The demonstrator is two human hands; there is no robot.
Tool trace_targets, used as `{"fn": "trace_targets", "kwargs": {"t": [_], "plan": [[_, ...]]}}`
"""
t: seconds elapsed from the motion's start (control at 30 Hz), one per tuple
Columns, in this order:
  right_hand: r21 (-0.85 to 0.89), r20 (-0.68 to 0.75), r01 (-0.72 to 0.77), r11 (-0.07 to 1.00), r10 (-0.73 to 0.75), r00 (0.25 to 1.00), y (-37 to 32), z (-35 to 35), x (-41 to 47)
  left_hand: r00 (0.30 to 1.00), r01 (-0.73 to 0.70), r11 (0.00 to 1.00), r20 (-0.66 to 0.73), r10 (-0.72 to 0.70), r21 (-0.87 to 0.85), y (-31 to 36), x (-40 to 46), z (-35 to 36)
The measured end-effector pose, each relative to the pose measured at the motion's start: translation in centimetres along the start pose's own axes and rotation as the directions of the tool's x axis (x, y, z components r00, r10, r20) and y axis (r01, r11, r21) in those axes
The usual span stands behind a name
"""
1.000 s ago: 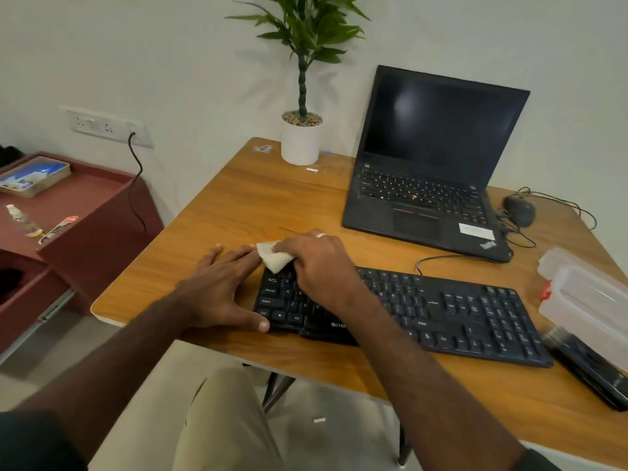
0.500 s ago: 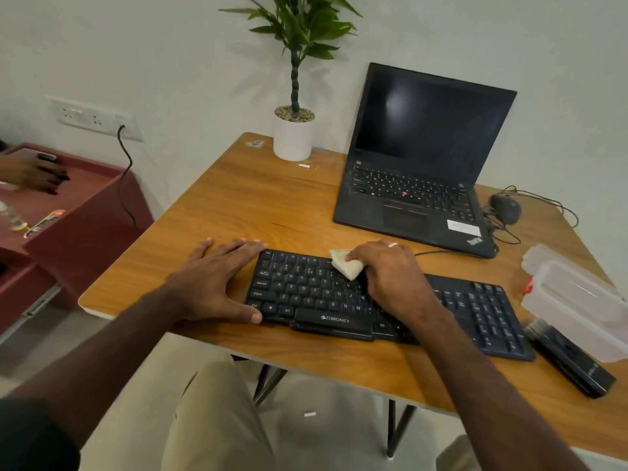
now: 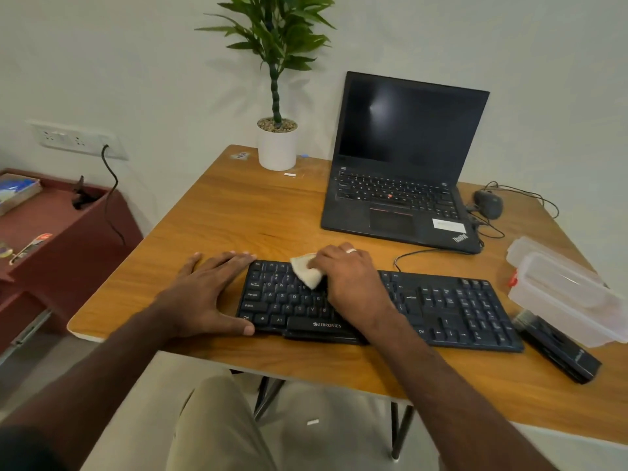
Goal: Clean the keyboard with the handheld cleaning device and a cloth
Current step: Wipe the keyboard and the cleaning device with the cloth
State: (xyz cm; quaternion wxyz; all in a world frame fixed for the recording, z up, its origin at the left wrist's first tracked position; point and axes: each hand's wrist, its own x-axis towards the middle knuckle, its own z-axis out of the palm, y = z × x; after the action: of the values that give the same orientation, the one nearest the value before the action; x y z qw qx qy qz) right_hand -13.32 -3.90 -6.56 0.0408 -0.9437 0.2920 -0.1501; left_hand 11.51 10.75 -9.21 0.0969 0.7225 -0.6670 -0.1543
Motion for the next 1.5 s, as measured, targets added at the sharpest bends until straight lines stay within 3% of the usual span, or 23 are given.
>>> {"fn": "trace_targets", "kwargs": {"t": [0.2, 0.33, 0.5, 0.67, 1.03, 1.13, 1.23, 1.33, 1.5], "plan": [[-0.054, -0.037, -0.174, 0.983, 0.172, 0.984, 6.9, -2.1, -4.1, 1.0, -0.002, 1.0, 0.0, 0.002, 0.007, -0.4, 0.2, 0.3], [-0.027, -0.089, -0.243, 0.97, 0.24, 0.967, 7.5, -2.1, -3.8, 1.0, 0.006, 1.0, 0.002, -0.006, 0.008, -0.3, 0.1, 0.3], [0.072, -0.112, -0.105, 0.992, 0.113, 0.987, 1.3, -0.8, -0.4, 1.0, 0.019, 1.0, 0.003, -0.019, 0.002, -0.2, 0.2, 0.3], [-0.003, -0.016, -0.02, 1.0, 0.02, 1.0, 0.4, 0.0, -0.3, 1.0, 0.016, 1.0, 0.005, -0.016, -0.014, -0.1, 0.1, 0.2], [-0.117, -0.039, -0.298, 0.947, 0.296, 0.954, 10.6, -3.7, -6.7, 1.0, 0.027, 0.999, 0.009, -0.027, -0.024, -0.2, 0.2, 0.3], [-0.062, -0.093, -0.396, 0.916, 0.39, 0.916, 12.6, -4.2, -6.8, 0.999, 0.037, 0.999, 0.013, -0.037, -0.029, -0.2, 0.1, 0.2], [0.022, -0.155, -0.353, 0.935, 0.352, 0.923, 11.5, -3.8, -6.2, 0.999, 0.042, 0.998, 0.011, -0.042, -0.039, -0.2, 0.2, 0.2], [-0.011, -0.113, -0.308, 0.951, 0.305, 0.946, 10.0, -2.9, -6.8, 0.998, 0.056, 0.998, 0.025, -0.055, -0.041, -0.2, 0.1, 0.1], [-0.089, -0.094, -0.452, 0.888, 0.444, 0.891, 13.0, -4.6, -8.8, 0.997, 0.067, 0.996, 0.046, -0.065, -0.052, -0.1, 0.2, 0.0]]}}
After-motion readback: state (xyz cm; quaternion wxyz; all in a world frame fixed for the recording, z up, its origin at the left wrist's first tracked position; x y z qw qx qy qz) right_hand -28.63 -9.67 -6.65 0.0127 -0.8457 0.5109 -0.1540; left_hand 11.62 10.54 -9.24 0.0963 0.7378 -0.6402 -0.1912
